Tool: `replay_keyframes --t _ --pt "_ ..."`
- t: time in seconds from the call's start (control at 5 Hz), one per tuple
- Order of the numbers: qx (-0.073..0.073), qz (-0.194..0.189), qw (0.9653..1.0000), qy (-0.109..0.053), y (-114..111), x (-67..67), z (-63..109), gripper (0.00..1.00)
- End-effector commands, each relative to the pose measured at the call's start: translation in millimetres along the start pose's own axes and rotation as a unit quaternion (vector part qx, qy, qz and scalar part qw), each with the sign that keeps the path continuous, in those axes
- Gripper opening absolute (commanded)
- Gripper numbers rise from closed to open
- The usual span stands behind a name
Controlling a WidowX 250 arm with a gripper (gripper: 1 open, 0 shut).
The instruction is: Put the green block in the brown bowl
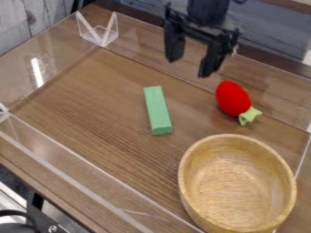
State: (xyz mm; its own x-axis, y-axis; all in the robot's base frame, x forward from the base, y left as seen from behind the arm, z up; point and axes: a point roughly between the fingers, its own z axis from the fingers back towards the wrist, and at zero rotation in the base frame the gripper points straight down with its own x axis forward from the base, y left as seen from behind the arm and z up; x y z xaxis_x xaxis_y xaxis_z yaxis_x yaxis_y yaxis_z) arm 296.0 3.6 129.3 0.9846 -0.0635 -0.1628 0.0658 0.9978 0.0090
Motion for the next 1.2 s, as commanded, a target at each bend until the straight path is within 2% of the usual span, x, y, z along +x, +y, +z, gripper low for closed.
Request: replay_keyframes --t 0.0,0.2,0.6,1.0 --pt "-0.007 0.013 0.9987 -0.048 11 -2.6 23.7 1.00" --pt "-0.018 0.034 0.9983 -0.045 2 -8.8 22.8 1.00" --pt "-0.018 0.058 0.9975 -0.038 -30 -8.7 19.5 1.00" --pt "-0.002 0.020 0.9993 -0.033 -4 -10.1 14.1 1.00"
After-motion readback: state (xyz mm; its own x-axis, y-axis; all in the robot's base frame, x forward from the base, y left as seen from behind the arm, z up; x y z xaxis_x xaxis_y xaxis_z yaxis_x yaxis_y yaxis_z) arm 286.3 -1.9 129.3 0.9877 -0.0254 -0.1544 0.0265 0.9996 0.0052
